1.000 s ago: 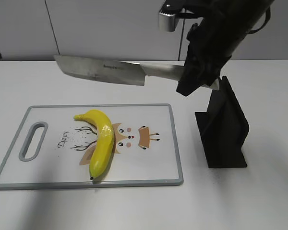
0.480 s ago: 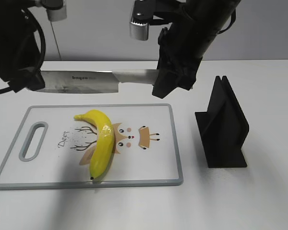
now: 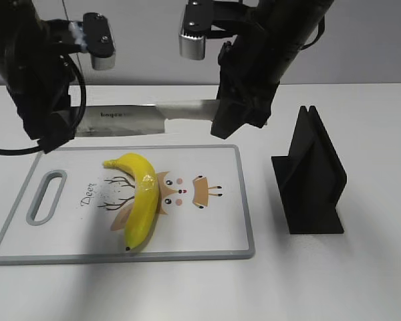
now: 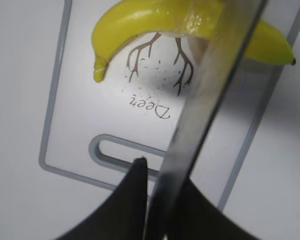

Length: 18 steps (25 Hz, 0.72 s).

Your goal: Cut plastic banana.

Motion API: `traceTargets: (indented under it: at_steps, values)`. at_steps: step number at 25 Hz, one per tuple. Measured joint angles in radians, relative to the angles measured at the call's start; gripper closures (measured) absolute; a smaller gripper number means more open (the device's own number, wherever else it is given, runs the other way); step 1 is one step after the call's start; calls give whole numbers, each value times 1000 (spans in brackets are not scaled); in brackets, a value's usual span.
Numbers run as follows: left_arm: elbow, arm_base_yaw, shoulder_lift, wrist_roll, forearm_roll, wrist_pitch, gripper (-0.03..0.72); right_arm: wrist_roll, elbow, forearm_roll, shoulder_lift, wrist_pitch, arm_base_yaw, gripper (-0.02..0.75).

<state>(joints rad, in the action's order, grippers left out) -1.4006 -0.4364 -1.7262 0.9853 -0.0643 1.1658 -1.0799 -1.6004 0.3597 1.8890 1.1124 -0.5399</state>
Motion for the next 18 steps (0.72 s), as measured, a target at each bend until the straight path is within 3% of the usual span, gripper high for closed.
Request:
traceTargets:
  at_steps: [2, 4, 12, 18]
  values:
    - [0, 0, -15, 7, -7, 3, 644, -9, 0, -10, 5, -1, -1, 576]
    - [0, 0, -23, 14, -9, 3, 663, -17, 0, -21, 14, -4, -1, 576]
    - [0, 0, -90, 26, -9, -49, 671, -9, -6, -50, 97, -18, 1, 575]
    - [63, 6, -255, 38, -88, -195, 671, 61, -6, -97, 241, -9, 2, 571]
